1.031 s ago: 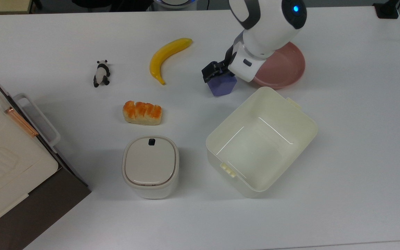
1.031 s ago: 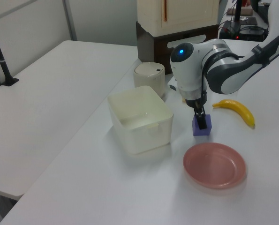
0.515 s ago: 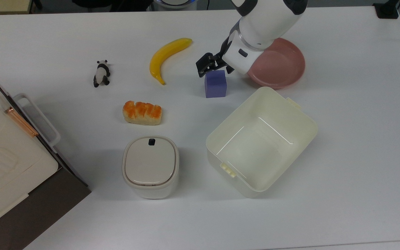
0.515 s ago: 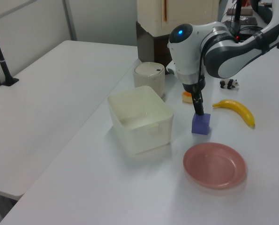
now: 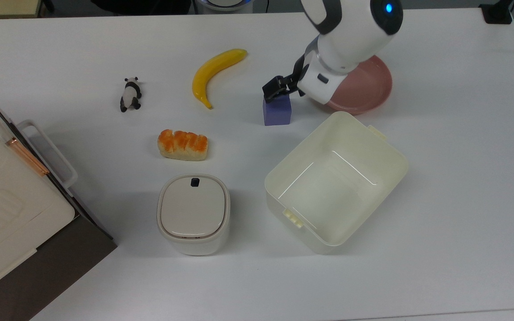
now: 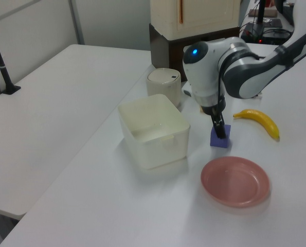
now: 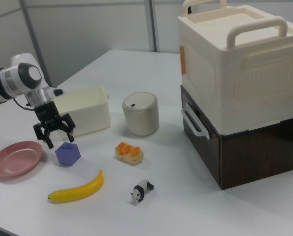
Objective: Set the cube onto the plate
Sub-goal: 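Lower the gripper around the purple cube and close on it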
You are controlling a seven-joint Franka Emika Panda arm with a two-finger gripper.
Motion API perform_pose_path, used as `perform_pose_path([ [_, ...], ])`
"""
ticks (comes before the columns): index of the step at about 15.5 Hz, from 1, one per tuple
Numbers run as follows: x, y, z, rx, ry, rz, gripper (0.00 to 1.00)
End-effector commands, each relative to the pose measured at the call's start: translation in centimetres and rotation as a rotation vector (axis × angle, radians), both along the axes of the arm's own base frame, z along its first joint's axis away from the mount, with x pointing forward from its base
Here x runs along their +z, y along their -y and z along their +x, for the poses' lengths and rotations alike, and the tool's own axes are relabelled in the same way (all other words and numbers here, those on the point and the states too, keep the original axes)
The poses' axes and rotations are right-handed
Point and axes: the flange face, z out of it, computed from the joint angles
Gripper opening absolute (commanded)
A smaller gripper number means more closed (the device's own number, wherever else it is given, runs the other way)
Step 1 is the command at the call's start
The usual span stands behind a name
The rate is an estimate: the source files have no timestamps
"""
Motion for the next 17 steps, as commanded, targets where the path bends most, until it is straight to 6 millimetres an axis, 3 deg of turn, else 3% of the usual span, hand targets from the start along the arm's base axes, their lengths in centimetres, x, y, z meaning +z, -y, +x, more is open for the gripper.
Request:
perform_pose_path([
  [1,-1.5,1.0,0.2,-0.033,-0.032,-0.008,1.00],
  [8,-2.5,2.6,-0.1,-0.063,-0.048,-0.040,1.00],
  [10,-2.5,2.6,-0.1,-0.062,-0.046,-0.042,0.79],
  [12,-2.5,2.6,-0.1,-0.062,-0.046,-0.042,0.43],
  [13,-2.7,2.6,-0.1,-0.063,-0.050,-0.044,0.18],
  [14,-2.6,2.6,-0.1,-0.065,-0.049,-0.039,0.06],
  [15,-2.6,2.5,-0.1,-0.066,-0.050,-0.039,0.00],
  [17,-2.2,2.1,-0.2,-0.090,-0.032,-0.043,0.00],
])
